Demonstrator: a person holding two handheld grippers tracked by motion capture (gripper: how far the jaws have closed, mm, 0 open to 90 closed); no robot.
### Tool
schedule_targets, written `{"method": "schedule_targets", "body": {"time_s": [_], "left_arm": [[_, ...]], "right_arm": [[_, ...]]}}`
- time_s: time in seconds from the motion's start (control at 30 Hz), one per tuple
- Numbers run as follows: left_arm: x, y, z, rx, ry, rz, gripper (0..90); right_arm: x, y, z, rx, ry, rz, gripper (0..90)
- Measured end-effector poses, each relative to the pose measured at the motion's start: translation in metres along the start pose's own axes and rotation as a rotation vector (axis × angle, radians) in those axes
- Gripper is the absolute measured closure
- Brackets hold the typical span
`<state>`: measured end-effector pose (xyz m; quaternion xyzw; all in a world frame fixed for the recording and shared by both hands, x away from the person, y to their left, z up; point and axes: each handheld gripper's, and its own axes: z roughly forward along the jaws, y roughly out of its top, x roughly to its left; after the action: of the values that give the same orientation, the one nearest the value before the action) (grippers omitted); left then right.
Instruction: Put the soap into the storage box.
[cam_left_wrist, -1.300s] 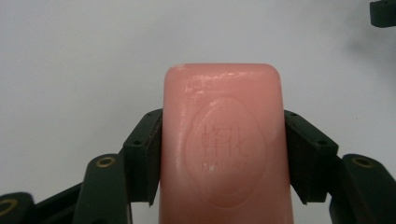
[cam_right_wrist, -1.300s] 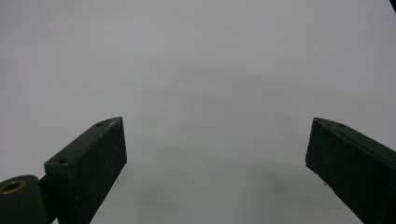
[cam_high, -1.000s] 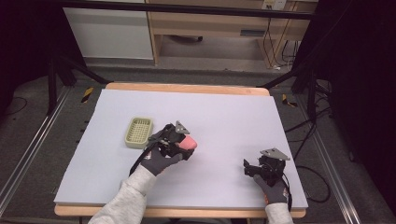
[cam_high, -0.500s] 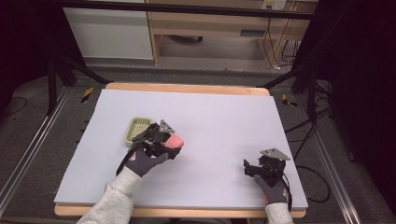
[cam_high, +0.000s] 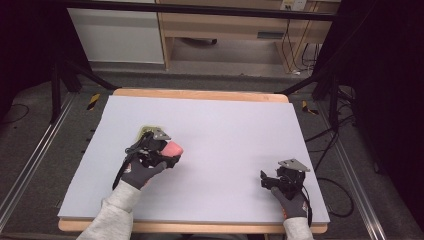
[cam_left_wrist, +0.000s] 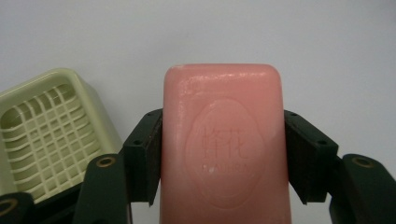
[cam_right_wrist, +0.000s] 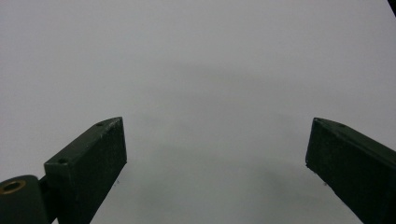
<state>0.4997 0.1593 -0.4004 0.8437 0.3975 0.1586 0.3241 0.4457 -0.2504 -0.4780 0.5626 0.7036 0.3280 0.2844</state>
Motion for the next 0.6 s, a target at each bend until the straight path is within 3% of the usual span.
{"method": "schedule_targets", "body": {"time_s": [0.6], "left_arm": [[0.037, -0.003, -0.012, -0.023, 0.063, -0.080, 37.1]], "right_arm": [[0.001, 0.000, 0.001, 0.001, 0.000, -0.005, 5.5]]}}
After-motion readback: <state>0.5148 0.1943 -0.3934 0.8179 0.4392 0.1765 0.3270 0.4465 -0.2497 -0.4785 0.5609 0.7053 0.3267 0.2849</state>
